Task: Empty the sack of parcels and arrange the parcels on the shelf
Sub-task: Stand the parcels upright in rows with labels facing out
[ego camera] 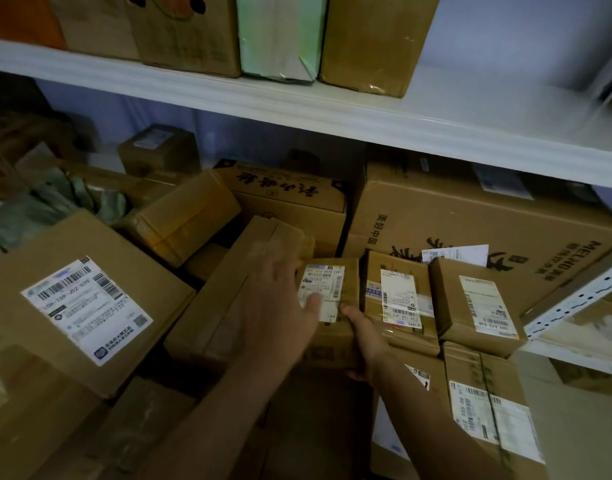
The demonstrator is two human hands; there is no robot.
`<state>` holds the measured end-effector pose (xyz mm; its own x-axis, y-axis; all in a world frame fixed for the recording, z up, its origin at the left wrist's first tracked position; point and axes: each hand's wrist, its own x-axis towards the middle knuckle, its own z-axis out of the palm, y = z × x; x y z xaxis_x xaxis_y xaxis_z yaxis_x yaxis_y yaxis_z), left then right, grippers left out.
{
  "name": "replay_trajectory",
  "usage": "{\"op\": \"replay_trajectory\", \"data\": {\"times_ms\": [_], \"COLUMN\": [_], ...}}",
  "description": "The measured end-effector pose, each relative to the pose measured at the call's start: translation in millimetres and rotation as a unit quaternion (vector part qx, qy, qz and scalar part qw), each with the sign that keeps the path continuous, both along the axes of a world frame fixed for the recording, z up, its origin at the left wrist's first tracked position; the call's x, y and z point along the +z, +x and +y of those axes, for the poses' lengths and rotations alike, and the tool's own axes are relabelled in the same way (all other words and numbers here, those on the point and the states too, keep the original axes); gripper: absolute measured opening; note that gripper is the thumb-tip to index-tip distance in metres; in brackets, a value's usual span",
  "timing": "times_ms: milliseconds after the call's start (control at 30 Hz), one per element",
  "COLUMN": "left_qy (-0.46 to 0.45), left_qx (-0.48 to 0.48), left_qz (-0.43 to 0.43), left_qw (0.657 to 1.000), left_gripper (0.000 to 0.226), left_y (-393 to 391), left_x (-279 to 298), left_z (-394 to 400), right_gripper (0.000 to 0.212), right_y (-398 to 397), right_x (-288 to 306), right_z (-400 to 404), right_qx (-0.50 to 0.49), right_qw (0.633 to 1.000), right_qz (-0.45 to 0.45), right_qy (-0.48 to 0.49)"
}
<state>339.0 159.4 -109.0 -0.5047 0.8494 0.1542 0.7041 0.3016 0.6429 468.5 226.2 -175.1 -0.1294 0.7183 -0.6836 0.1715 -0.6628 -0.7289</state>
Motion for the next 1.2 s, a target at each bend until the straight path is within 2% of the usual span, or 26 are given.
{"op": "replay_trajectory", "data": {"times_ms": [67, 133, 167, 367, 467, 500, 567, 633, 667, 733, 800, 833, 967, 1200], "left_qy": [-0.136, -0.253, -0.269, -0.217, -0.203, -0.203, -0.205, -0.204, -0.204, -0.201, -0.201, -0.201, -0.198, -0.176], "left_qx": [0.029, 0.048, 0.055, 0.079, 0.088, 0.086, 0.081, 0.080, 0.080, 0.079, 0.076, 0.074, 0.066, 0.063], "left_qz": [0.105, 0.072, 0.039, 0.046, 0.055, 0.050, 0.040, 0.036, 0.035, 0.026, 0.018, 0.018, 0.017, 0.020], "left_qw": [0.985, 0.964, 0.961, 0.972, 0.974, 0.974, 0.975, 0.975, 0.975, 0.976, 0.976, 0.977, 0.978, 0.982], "left_gripper": [0.096, 0.120, 0.125, 0.114, 0.114, 0.114, 0.114, 0.114, 0.114, 0.115, 0.116, 0.116, 0.116, 0.115], "left_y": [-31.4, -59.9, -69.1, -75.2, -78.1, -79.7, -82.3, -84.2, -85.1, -87.4, -89.2, -89.3, -88.2, -89.2], "left_x": [-0.9, -6.3, -8.7, -7.4, -4.7, -3.8, -3.2, -3.8, -4.1, -5.2, -6.5, -7.1, -9.6, -9.4], "left_z": [9.2, 11.5, 10.9, 5.4, 5.9, 6.4, 7.2, 7.5, 7.7, 7.9, 7.8, 7.6, 6.8, 6.4], "right_gripper": [0.057, 0.057, 0.058, 0.070, 0.088, 0.088, 0.085, 0.075, 0.066, 0.063, 0.074, 0.077, 0.070, 0.067], "right_y": [-1.3, -3.1, -4.9, -20.6, -27.4, -32.0, -39.5, -43.6, -44.6, -45.0, -42.3, -40.7, -34.0, -41.8], "right_x": [-0.6, -6.5, -10.8, -32.5, -47.0, -46.0, -43.1, -35.4, -31.8, -29.3, -36.4, -41.4, -54.2, -53.1], "right_z": [-3.5, -4.4, -3.9, 6.4, 14.9, 12.0, 1.9, -13.3, -18.1, -18.7, -8.2, -1.6, 22.8, 45.2], "right_qx": [-0.015, -0.042, -0.052, -0.101, -0.151, -0.173, -0.174, -0.126, -0.078, 0.117, 0.334, 0.397, 0.454, 0.446], "right_qw": [0.999, 0.997, 0.996, 0.994, 0.987, 0.985, 0.975, 0.921, 0.880, 0.784, 0.699, 0.678, 0.677, 0.680], "right_qz": [0.020, 0.038, 0.048, 0.035, 0.043, 0.017, -0.132, -0.322, -0.374, -0.423, -0.439, -0.444, -0.460, -0.467], "right_qy": [-0.029, -0.044, -0.048, -0.029, -0.022, -0.012, 0.041, 0.178, 0.281, 0.438, 0.454, 0.431, 0.352, 0.347]}}
